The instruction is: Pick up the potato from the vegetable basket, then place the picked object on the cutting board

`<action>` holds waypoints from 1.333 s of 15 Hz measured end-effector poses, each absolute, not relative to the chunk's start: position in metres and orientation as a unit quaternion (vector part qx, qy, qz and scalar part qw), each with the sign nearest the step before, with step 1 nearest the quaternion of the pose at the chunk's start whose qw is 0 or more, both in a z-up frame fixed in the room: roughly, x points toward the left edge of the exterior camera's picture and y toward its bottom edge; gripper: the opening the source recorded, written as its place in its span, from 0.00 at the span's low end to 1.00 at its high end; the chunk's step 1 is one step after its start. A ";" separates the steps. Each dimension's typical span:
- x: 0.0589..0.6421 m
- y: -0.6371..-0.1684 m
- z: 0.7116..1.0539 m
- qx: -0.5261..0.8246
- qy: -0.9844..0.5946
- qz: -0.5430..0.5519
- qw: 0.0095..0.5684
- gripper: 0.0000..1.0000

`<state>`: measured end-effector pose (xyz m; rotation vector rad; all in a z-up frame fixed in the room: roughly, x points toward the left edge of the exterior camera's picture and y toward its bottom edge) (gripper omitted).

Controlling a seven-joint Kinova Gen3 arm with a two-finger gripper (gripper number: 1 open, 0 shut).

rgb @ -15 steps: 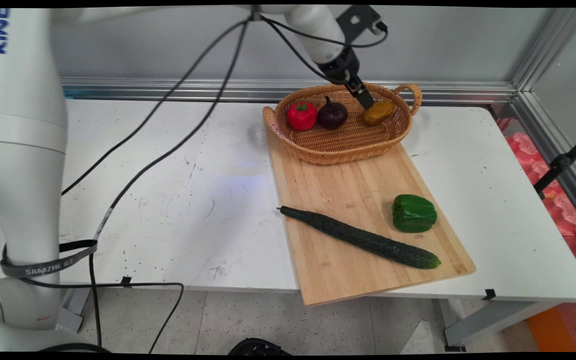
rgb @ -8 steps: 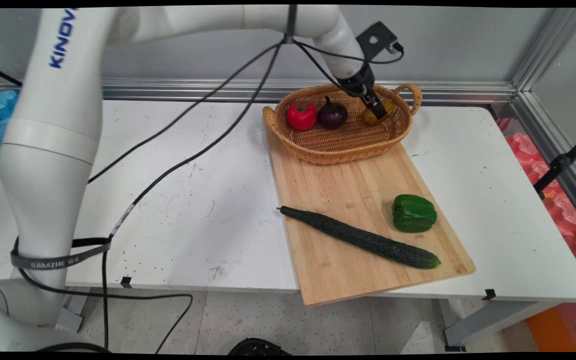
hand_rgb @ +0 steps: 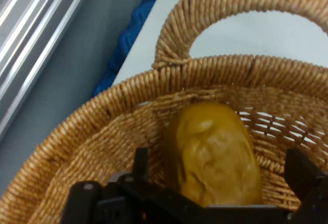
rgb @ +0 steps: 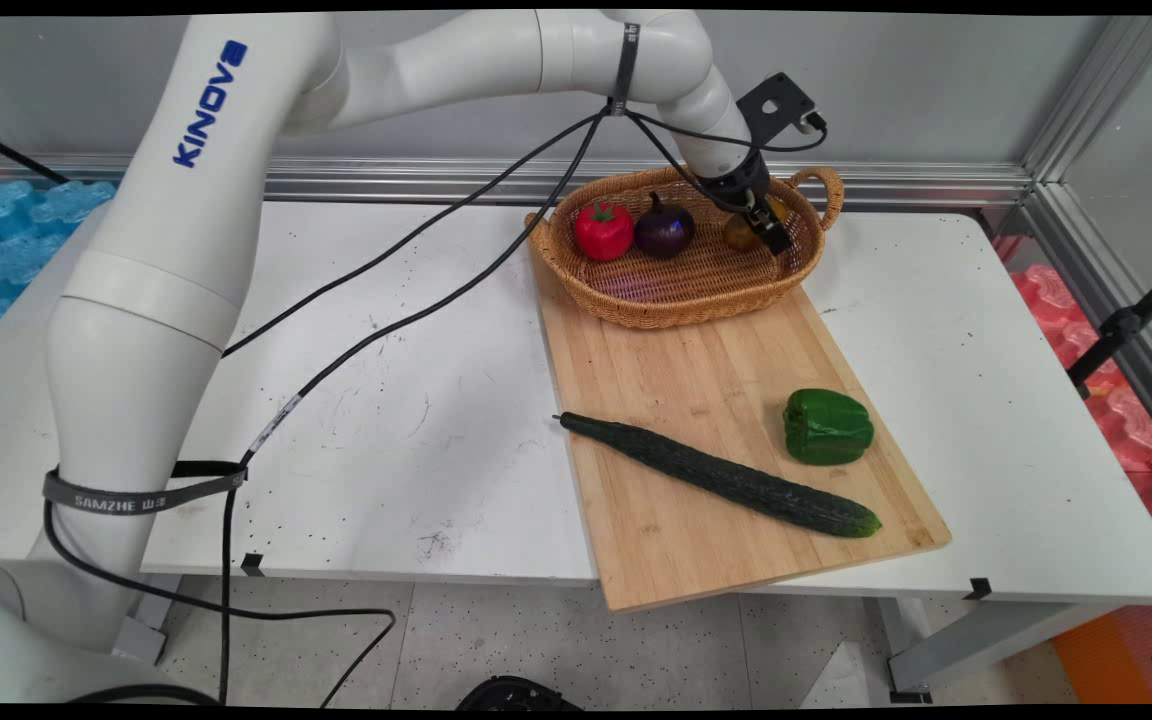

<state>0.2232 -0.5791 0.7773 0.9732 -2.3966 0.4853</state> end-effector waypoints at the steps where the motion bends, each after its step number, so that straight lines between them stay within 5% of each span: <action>1: 0.224 -0.581 0.777 0.357 -0.881 0.179 0.253 1.00; 2: 0.226 -0.582 0.778 0.358 -0.881 0.181 0.253 0.00; 9: 0.238 -0.564 0.804 0.348 -0.884 0.182 0.254 0.00; 20: 0.252 -0.484 0.910 0.294 -0.898 0.168 0.282 0.00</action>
